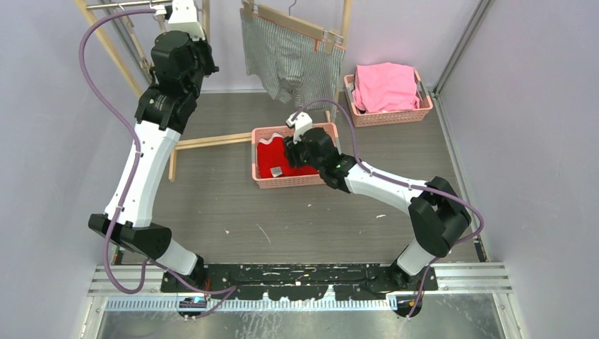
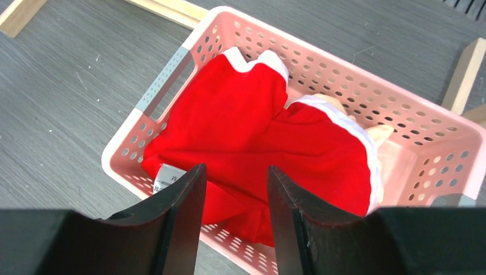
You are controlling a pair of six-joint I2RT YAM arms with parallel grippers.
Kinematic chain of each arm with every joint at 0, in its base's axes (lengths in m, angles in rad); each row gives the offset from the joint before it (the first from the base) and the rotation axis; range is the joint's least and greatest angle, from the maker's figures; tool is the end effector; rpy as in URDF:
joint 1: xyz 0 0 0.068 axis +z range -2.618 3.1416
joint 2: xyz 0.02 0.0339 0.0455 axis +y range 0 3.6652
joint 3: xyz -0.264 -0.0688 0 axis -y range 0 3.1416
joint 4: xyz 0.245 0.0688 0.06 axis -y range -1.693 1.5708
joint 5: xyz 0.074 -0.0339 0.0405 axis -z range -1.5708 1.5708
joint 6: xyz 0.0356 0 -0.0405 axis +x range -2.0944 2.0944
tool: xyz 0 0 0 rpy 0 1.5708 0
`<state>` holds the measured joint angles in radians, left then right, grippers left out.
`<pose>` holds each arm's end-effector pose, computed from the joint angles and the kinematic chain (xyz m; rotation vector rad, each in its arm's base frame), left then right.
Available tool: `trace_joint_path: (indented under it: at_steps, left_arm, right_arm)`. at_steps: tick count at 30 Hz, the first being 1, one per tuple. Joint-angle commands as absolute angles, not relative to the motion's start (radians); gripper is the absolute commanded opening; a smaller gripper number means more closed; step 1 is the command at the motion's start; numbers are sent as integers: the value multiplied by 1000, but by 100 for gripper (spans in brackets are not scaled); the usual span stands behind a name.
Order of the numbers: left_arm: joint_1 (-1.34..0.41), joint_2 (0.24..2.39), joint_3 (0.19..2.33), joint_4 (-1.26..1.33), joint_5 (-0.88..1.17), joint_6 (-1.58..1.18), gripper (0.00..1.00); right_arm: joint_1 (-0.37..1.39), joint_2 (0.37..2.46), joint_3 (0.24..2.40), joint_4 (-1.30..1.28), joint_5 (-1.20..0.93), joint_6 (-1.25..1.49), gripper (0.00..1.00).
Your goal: Remove the underwear clipped to the hanger
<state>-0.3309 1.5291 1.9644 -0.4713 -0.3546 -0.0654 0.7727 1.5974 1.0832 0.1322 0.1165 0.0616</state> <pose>0.3002 -0.0901 0.5311 -0.0616 1.6034 -0.0225 0.2688 0.2562 0.2684 -0.6142 1.8775 0.4353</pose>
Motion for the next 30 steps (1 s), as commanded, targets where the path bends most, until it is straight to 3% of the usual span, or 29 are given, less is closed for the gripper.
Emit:
trace_joint_path:
  at_steps: [1, 17, 21, 25, 27, 28, 29, 30]
  left_arm:
    - [-317, 1534, 1988, -393, -373, -58, 0]
    - [-287, 1455, 1770, -341, -326, -69, 2]
    - [-287, 1439, 1785, -334, -317, -57, 9]
    - [-288, 1410, 1809, -339, -299, -42, 19]
    - [-288, 1386, 1810, -334, -289, -31, 28]
    - [-287, 1373, 1808, -327, -287, -25, 39]
    - [-287, 1362, 1807, -324, -284, -16, 89]
    - [-287, 1350, 1811, -325, -281, -6, 100]
  right_arm:
    - [796, 1578, 1071, 210, 97, 88, 49]
    - [843, 1564, 1030, 243, 115, 97, 52]
    - [852, 1564, 1019, 249, 126, 88, 67]
    - [857, 1554, 999, 263, 155, 85, 99]
    - [857, 1549, 992, 266, 165, 84, 100]
    - [859, 1549, 990, 268, 170, 84, 100]
    - [859, 1548, 989, 268, 174, 83, 100]
    - [859, 1546, 987, 269, 176, 81, 100]
